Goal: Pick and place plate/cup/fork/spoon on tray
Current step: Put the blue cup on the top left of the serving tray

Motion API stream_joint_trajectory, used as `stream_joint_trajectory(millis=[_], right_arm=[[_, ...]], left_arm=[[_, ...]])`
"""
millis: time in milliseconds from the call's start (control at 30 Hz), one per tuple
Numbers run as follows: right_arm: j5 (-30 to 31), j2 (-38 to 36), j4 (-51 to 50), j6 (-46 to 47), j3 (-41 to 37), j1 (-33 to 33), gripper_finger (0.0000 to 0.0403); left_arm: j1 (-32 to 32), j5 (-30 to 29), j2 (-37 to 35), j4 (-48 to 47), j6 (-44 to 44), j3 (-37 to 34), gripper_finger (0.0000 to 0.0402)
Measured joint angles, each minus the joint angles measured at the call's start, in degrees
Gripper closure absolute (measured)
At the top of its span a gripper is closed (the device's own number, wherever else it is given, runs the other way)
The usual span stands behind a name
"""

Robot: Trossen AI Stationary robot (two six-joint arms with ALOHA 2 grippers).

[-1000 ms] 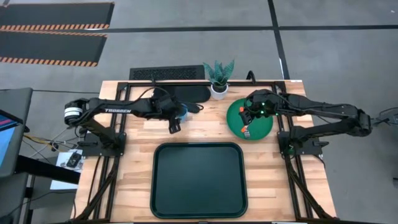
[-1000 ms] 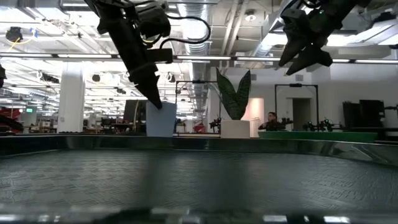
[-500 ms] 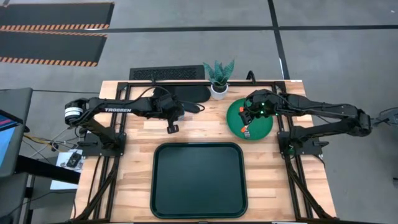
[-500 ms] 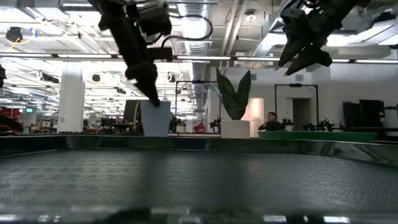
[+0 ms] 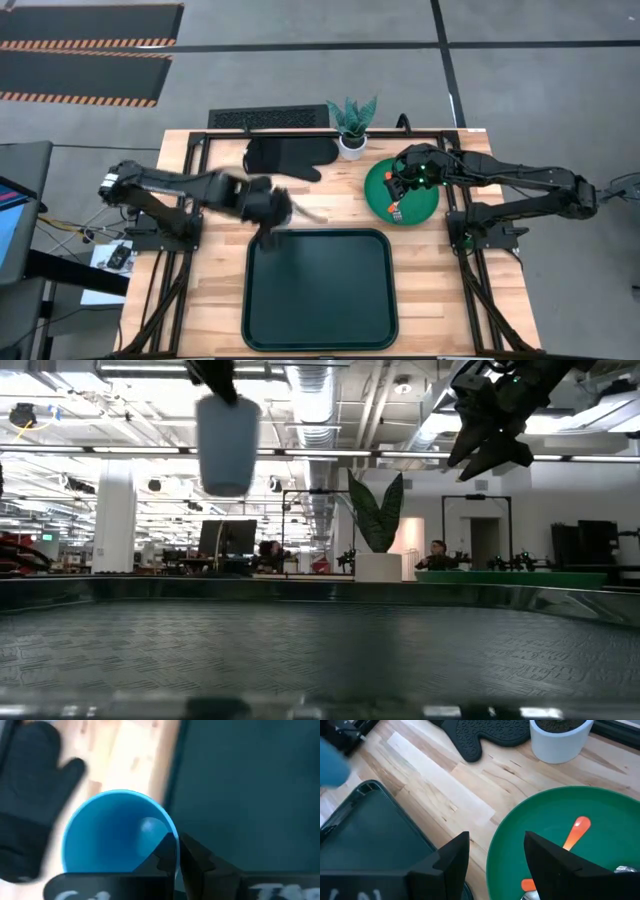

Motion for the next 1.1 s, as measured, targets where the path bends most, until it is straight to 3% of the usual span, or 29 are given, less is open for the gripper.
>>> stream_joint_trajectory(millis=[167,300,600,767,1100], right_arm=[[0.0,0.0,-0.02,-2.39,0.0,0.01,0.0189],[-0.02,0.02,0.58,-3.25,-0.02,0.01,0.0189],[-0.04,0.02,1.32,-1.97,-0.02,0.01,0.0189],[-0.04,0.04,1.25,-1.93,-0.02,0.01,0.0189],[0.0,0.04,1.31,-1.9,-0.02,0.01,0.0189]], left_arm=[[-12.36,-7.3,0.6,-0.43,-17.57,-2.23,0.0401],[-17.21,-10.43,2.87,-3.11,-25.2,-3.72,0.0401],[-18.63,-10.86,7.66,-1.93,-23.96,-8.7,0.0401],[-18.66,-10.54,5.21,2.85,-27.55,-13.67,0.0401],[-17.12,-7.73,0.74,15.62,-25.39,-24.34,0.0401]])
